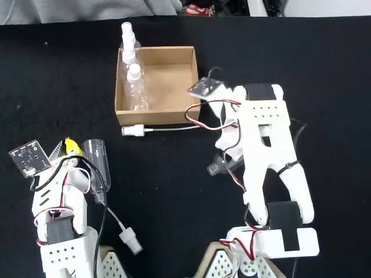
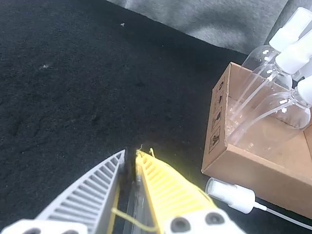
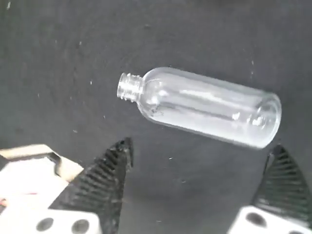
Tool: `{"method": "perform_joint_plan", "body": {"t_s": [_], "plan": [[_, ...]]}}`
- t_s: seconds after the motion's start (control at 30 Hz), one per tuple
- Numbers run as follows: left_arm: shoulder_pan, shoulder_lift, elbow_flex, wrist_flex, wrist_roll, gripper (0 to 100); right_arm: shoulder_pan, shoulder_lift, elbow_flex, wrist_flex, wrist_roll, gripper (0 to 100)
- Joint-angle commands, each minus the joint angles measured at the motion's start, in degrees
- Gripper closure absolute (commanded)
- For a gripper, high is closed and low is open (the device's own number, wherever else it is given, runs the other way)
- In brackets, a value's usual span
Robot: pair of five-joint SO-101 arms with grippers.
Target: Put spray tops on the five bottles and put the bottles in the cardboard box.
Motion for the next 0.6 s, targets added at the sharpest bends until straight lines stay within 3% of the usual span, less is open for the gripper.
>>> {"method": "perform_joint_plan", "body": {"t_s": [0.0, 0.37, 0.57], "plan": [[-0.57, -0.53, 1.27, -0.79, 0.0, 97, -0.53, 0.4, -0.75, 0.62, 6.95, 63.1], [-0.57, -0.53, 1.27, -0.79, 0.0, 97, -0.62, 0.4, 0.48, 0.09, 21.54, 63.1], [-0.57, -0.53, 1.27, -0.79, 0.0, 97, -0.53, 0.31, 7.43, -8.62, 28.22, 63.1]]}}
